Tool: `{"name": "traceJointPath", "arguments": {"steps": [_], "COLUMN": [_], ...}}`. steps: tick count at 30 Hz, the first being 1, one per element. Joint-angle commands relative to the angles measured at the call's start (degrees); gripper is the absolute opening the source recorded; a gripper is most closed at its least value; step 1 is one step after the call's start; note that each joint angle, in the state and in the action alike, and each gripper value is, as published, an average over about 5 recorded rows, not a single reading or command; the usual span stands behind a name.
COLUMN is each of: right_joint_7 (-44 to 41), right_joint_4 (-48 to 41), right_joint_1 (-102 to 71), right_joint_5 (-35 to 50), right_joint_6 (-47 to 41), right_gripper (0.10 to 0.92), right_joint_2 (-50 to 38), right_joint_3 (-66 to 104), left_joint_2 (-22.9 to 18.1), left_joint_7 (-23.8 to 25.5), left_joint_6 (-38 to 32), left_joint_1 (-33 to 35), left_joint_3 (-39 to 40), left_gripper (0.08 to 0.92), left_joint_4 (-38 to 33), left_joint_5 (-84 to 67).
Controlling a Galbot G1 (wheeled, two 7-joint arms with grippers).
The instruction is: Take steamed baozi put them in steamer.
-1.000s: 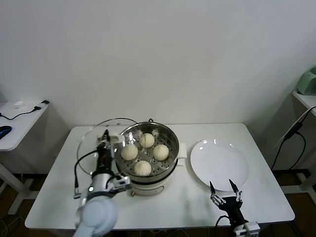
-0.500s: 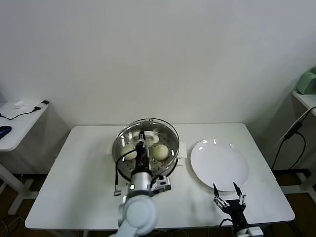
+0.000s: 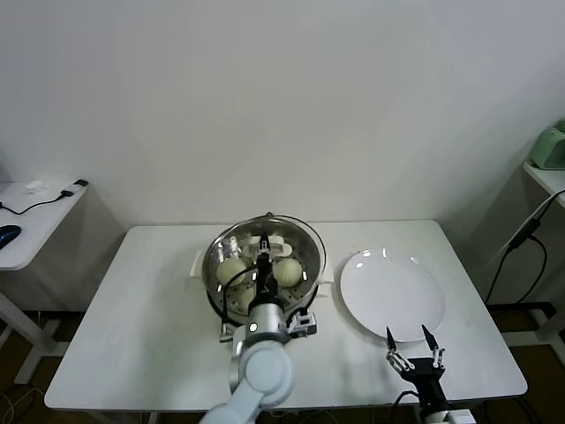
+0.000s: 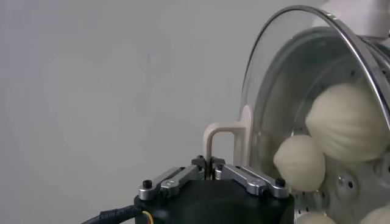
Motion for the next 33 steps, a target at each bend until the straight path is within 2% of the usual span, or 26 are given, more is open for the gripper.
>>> {"name": "traceJointPath", "arguments": {"steps": [1,22,33], "right_joint_7": [0.02,-0.64,-0.94], "right_joint_4": [-0.1,0.62,1.09], "right_joint_1": [-0.1,-1.02,-0.49], "right_joint_5": [0.0,-0.54,-0.93], "right_joint_6": [1.33,2.64,1.57], "right_gripper": [0.823,0.823,0.823], "right_joint_2": [0.23,1.07,1.34], "right_joint_3": [0.13,0.29,-0.15], "left_joint_2": [-0.47,0.82,3.33], "left_joint_7": [-0.59,-3.33,-2.4], "left_joint_6": [0.53,-0.73,-1.16], "left_joint_1": [-0.83,0.91,1.86], "left_joint_3": [0.39,-1.36,-0.78], "left_gripper": [0.134,0.15,0.45], "left_joint_4": [2.64,3.4,-2.94], "left_joint_5": [0.82,-1.06,-8.54]}}
